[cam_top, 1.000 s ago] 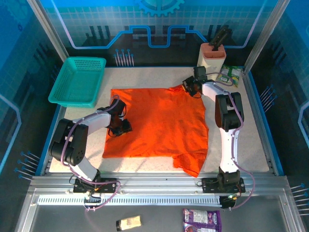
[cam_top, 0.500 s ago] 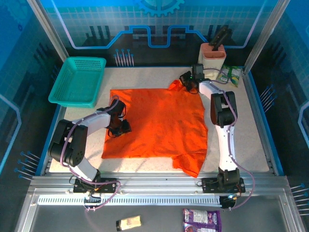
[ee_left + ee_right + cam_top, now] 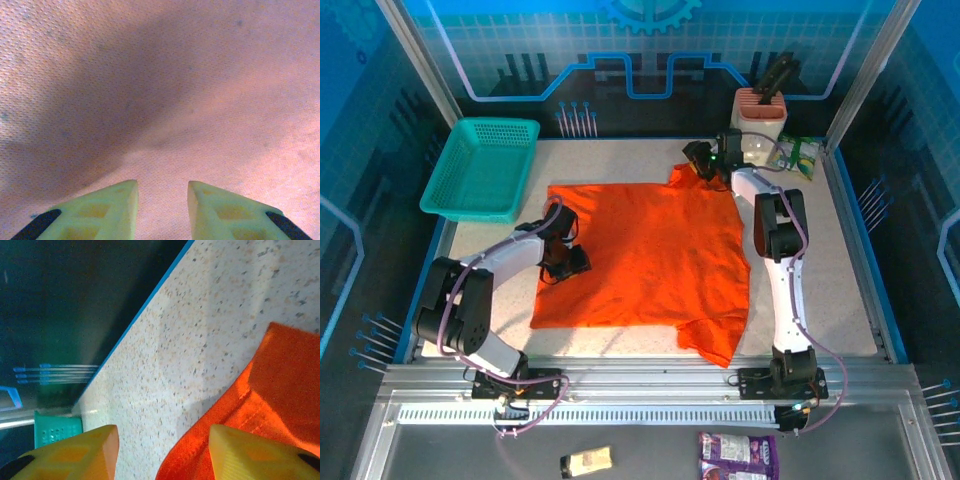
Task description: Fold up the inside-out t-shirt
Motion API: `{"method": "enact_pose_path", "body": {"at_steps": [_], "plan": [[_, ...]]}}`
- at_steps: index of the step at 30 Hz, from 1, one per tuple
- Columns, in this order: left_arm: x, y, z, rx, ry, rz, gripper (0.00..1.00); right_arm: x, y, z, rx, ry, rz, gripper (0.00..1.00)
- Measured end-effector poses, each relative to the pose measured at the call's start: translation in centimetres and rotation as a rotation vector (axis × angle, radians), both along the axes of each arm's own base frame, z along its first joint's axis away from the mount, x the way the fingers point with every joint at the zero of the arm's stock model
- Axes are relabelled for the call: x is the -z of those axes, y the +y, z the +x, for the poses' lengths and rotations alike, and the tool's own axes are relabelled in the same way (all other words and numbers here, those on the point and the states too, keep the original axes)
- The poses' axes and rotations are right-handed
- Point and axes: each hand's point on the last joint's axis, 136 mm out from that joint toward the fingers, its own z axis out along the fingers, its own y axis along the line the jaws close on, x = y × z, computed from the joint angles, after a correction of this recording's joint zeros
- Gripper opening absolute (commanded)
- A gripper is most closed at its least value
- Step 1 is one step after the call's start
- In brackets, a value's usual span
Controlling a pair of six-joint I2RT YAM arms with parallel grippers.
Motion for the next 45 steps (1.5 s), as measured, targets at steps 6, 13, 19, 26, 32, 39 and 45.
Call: {"method": "enact_pose_path", "body": {"at_steps": [6, 13, 19, 26, 32, 39, 45], "plan": [[-1.0, 0.3, 0.4, 0.01, -0.035, 0.016, 0.33, -4.1, 0.2, -2.8, -0.078, -0.017, -0.062, 0.5], [-2.0, 0.5, 1.0, 0.011, -0.074, 0.028, 0.33, -5.2, 1.4, -5.4, -0.145, -0.013, -0.063, 0.48], [-1.7, 0.9, 0.5, 0.003, -0.062, 0.031, 0.33, -3.3, 3.3, -6.4, -0.191, 0.032, -0.049, 0.48], [-0.3, 1.3, -1.2, 0.0, -0.014, 0.042, 0.33, -0.4, 4.6, -5.2, -0.203, 0.066, -0.024, 0.47], [0.7, 1.7, -2.6, -0.008, 0.024, 0.049, 0.34, 1.2, 5.2, -3.9, -0.199, 0.078, -0.007, 0.46], [1.0, 2.0, -3.8, -0.024, 0.045, 0.05, 0.33, 2.6, 5.0, -2.7, -0.166, 0.09, -0.023, 0.46], [1.4, 2.5, -5.0, -0.037, 0.063, 0.057, 0.34, 3.0, 4.3, -1.7, -0.123, 0.111, -0.086, 0.46]]}}
